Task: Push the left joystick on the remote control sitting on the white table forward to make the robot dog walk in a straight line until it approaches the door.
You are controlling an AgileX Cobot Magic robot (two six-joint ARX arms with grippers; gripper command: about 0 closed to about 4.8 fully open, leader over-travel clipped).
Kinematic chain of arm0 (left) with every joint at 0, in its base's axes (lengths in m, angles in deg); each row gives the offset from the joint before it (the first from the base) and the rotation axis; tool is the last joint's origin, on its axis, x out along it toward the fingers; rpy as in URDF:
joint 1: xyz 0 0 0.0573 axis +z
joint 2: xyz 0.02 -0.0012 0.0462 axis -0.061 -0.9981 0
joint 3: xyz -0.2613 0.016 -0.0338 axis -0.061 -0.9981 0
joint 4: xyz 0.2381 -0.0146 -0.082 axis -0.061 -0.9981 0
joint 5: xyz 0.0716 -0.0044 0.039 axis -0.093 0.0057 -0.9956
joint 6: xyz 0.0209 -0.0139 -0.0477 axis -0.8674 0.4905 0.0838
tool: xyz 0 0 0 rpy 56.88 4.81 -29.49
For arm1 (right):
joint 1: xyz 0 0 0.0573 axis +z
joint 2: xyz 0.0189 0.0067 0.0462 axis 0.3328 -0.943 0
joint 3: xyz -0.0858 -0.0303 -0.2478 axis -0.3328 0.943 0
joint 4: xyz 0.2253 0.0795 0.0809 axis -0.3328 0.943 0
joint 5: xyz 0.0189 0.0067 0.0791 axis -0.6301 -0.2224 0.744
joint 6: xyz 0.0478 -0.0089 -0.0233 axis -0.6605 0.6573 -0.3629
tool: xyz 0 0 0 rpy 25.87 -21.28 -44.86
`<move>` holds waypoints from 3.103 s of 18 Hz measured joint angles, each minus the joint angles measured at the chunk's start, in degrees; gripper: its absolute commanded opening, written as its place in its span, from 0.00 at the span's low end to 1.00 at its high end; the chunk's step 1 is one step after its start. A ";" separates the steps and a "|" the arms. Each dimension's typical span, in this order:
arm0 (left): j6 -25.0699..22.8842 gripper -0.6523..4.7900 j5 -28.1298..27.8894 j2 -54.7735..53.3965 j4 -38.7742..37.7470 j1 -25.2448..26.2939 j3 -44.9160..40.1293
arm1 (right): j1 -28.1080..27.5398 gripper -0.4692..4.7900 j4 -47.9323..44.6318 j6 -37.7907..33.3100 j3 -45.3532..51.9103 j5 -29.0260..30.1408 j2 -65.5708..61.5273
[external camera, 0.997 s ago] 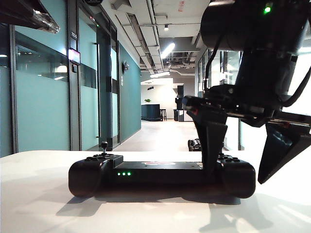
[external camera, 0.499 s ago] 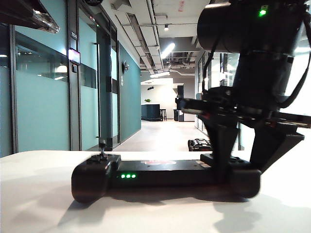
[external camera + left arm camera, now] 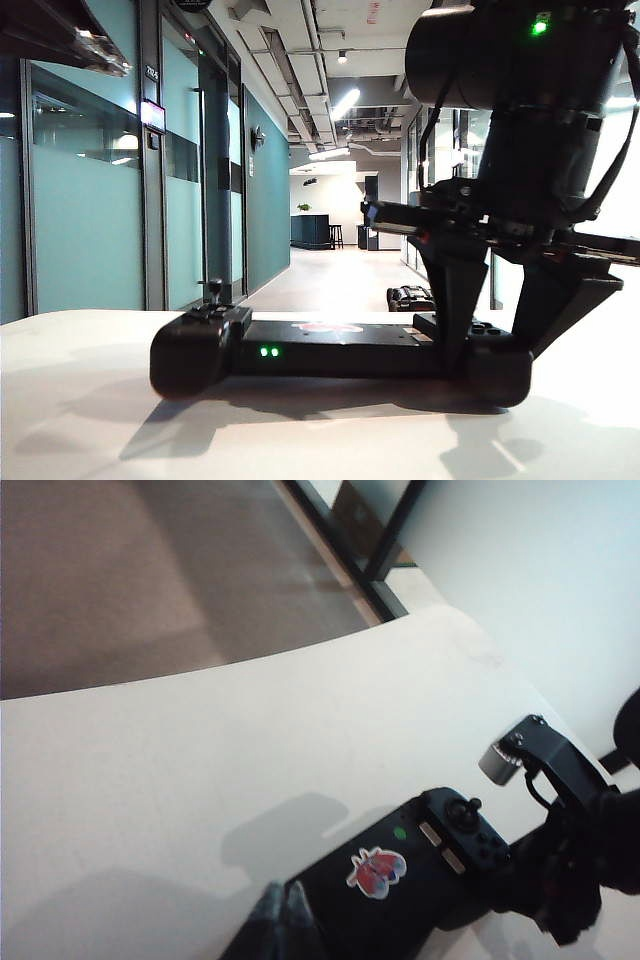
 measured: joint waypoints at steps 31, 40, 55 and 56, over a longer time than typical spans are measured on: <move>-19.69 0.11 7.45 -32.72 9.57 -9.11 0.00 | -0.15 0.23 0.48 -2.54 -0.02 -1.42 0.00; -19.74 0.11 5.77 -35.41 12.70 -9.16 0.00 | -0.13 0.23 0.48 -2.78 -0.02 -1.55 0.00; -19.89 0.11 4.26 -37.75 16.44 -9.16 0.00 | -0.13 0.23 0.57 -2.75 -0.02 -1.81 -0.02; -19.89 0.11 4.26 -37.75 16.44 -9.16 0.00 | -0.13 0.23 0.57 -2.75 -0.02 -1.81 -0.02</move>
